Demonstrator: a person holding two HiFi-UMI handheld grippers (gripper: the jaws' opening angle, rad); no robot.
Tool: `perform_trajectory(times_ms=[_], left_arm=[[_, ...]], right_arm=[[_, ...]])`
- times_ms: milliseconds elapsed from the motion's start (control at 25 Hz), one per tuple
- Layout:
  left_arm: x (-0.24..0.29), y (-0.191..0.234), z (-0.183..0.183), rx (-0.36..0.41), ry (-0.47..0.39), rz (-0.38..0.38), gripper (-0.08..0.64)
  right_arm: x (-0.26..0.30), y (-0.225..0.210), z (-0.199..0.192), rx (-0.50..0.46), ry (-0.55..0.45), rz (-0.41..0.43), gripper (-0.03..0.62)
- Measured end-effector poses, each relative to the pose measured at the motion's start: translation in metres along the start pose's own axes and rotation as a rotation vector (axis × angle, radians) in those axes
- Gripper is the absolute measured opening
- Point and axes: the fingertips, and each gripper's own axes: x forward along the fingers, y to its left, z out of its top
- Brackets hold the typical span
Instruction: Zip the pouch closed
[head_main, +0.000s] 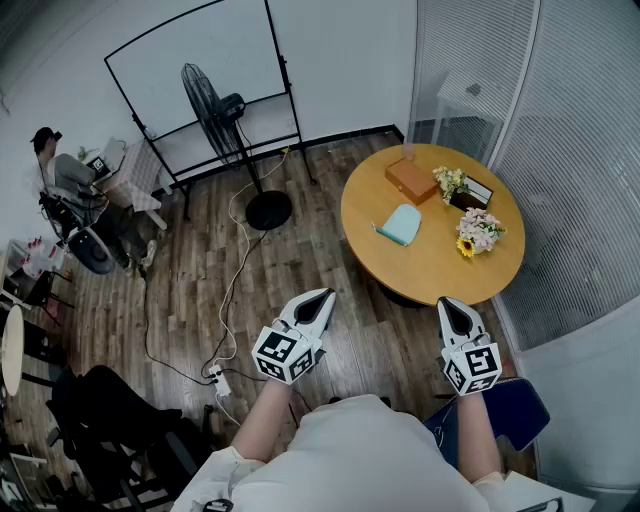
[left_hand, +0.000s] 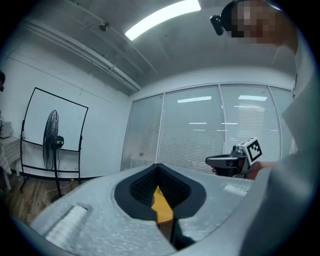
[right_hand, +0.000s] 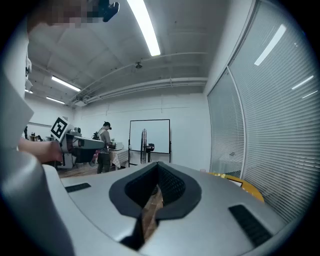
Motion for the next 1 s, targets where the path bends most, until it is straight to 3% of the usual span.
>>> perform_trajectory(times_ms=[1000], left_arm=[[-0.019, -0.02, -0.005, -0.011, 0.003, -0.048, 0.02]], right_arm=[[-0.017, 0.015, -0.002, 0.029, -0.005, -0.007, 0.005]])
